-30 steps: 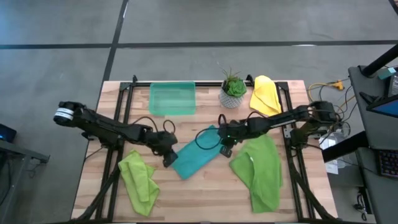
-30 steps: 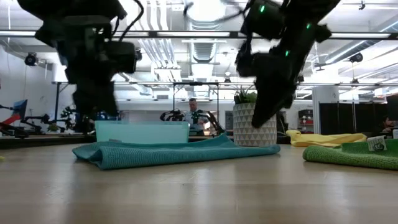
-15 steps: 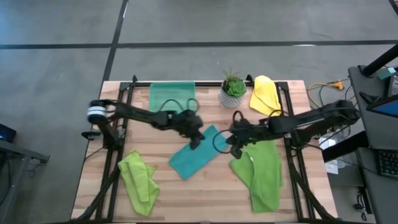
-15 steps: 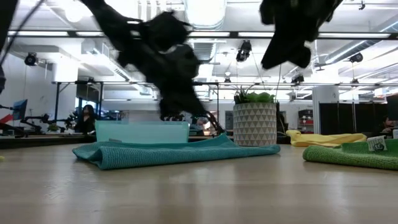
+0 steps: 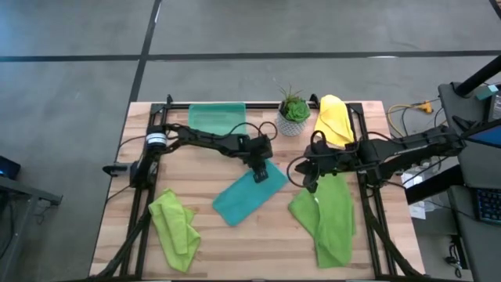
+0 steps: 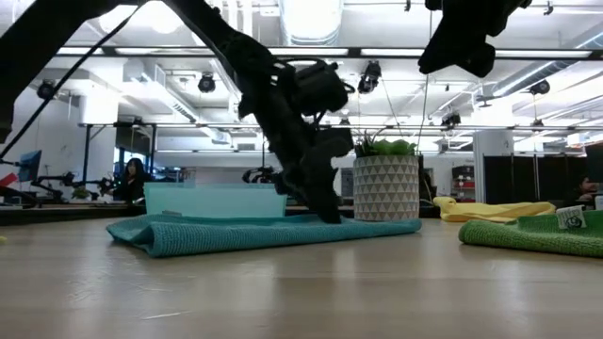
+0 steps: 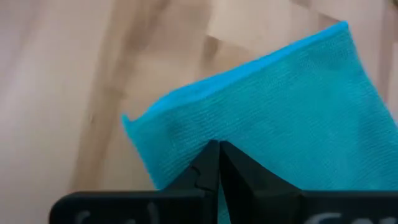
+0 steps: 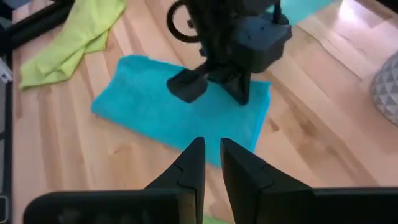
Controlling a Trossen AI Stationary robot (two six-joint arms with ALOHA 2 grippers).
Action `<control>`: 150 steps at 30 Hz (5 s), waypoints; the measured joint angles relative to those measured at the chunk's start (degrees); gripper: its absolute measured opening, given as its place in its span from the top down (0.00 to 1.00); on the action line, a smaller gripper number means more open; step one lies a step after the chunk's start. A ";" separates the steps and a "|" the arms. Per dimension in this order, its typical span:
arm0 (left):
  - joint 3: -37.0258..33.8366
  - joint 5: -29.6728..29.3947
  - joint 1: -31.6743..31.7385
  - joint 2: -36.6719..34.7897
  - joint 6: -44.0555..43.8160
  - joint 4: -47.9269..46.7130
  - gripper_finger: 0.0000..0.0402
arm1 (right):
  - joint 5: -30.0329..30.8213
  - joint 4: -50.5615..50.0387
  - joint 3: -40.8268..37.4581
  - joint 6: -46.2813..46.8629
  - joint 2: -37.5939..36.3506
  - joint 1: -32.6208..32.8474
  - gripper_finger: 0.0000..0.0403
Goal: Fold microfiber towels
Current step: Fold the blue microfiber cloth
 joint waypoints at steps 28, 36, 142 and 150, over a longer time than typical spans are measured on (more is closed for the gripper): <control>-2.70 -17.48 -7.48 -14.20 -5.92 -37.90 1.00 | 1.45 4.09 -0.04 -5.01 7.25 -0.10 0.88; -14.97 1.49 -14.52 -20.87 -1.48 -24.11 1.00 | 1.45 5.34 -0.04 -4.40 7.18 0.01 0.88; -35.45 -1.66 -34.88 -11.28 14.45 23.29 0.93 | -18.06 6.64 24.12 -14.65 44.93 11.51 0.83; -35.69 -3.49 -34.96 -12.10 14.70 23.15 1.00 | -18.06 13.98 21.57 -21.99 44.94 11.51 0.78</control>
